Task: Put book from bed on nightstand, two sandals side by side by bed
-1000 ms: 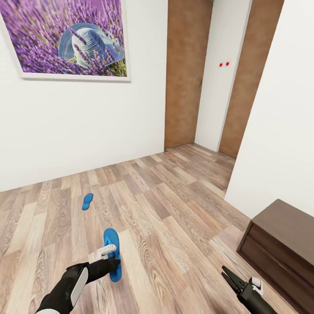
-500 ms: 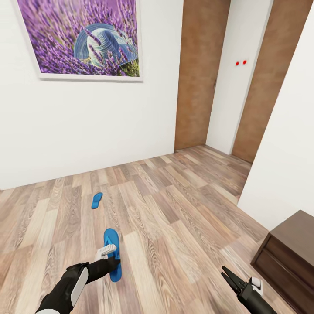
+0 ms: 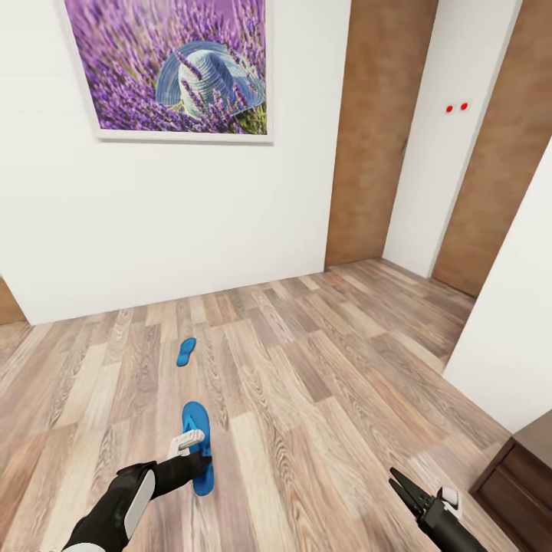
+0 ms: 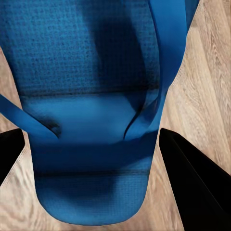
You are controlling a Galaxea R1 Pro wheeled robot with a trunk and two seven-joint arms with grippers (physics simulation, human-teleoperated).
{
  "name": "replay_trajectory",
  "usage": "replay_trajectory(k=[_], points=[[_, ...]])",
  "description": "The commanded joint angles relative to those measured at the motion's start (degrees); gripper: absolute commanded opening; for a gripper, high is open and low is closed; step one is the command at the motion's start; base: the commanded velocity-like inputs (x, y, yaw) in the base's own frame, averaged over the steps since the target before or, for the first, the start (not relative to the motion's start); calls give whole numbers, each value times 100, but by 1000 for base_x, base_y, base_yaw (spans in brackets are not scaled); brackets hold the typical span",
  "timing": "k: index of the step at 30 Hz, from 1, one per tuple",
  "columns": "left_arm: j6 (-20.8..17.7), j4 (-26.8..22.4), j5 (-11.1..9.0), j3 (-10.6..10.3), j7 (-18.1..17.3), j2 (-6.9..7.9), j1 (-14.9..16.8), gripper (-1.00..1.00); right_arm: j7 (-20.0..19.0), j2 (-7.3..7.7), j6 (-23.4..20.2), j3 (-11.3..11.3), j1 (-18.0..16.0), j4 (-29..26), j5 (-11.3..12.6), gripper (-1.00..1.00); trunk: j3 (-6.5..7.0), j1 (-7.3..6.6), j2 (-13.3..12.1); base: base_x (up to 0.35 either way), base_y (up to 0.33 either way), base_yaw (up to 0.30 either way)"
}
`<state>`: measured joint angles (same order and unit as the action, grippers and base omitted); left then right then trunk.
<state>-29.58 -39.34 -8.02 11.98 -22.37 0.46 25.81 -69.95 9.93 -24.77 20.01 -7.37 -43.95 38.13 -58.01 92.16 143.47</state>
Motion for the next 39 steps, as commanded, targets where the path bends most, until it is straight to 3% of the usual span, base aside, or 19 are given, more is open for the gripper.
replay_trajectory(k=[1,39], points=[[-48,-3,-42,15,-13,-2,3,-100,-10,1,-55,2,-2,0,27,100,-5,0,2,112,0,157],[-48,-3,-42,16,-13,-1,3,-100,-10,1,-55,2,-2,0,28,100,-5,0,2,117,36,157]])
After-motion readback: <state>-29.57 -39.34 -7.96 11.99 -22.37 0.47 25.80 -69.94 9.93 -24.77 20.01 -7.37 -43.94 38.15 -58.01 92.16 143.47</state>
